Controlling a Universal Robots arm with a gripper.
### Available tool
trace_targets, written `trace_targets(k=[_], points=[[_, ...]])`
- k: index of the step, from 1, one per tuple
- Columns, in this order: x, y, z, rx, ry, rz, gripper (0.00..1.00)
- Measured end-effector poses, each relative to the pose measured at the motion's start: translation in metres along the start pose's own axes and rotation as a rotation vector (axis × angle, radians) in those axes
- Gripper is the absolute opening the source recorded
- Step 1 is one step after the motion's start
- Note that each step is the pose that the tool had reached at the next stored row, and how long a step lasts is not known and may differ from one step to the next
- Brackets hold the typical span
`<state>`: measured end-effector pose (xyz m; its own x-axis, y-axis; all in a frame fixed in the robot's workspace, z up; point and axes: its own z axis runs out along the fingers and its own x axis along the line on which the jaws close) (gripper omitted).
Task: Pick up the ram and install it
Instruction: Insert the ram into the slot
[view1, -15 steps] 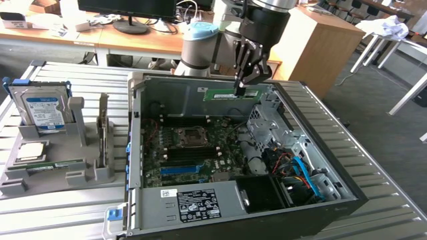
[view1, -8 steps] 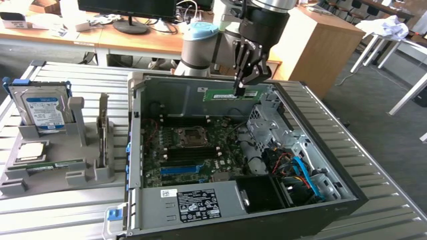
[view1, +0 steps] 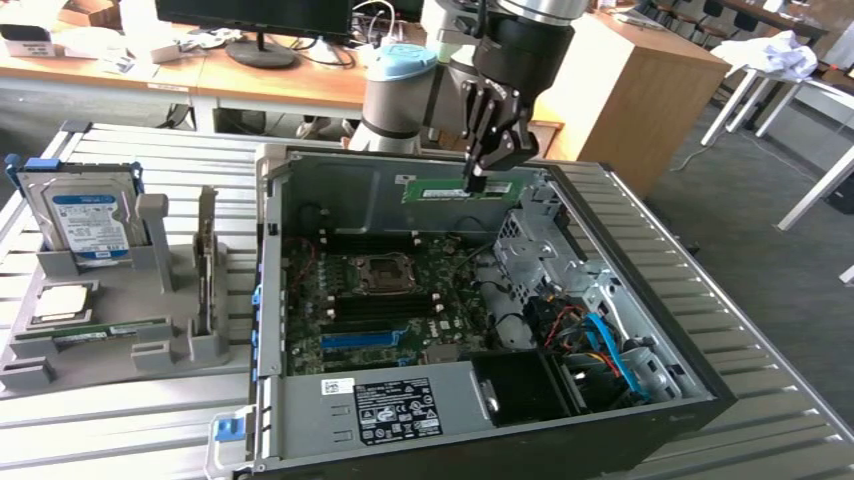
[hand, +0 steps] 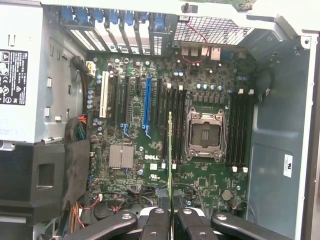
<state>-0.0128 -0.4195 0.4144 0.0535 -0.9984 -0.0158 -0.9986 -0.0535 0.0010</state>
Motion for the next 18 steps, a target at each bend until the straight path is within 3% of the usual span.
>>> trace_targets(k=[18], points=[[-0.0003, 0.0066, 0.0038, 0.0000, 0.0001, 0.000, 0.13]])
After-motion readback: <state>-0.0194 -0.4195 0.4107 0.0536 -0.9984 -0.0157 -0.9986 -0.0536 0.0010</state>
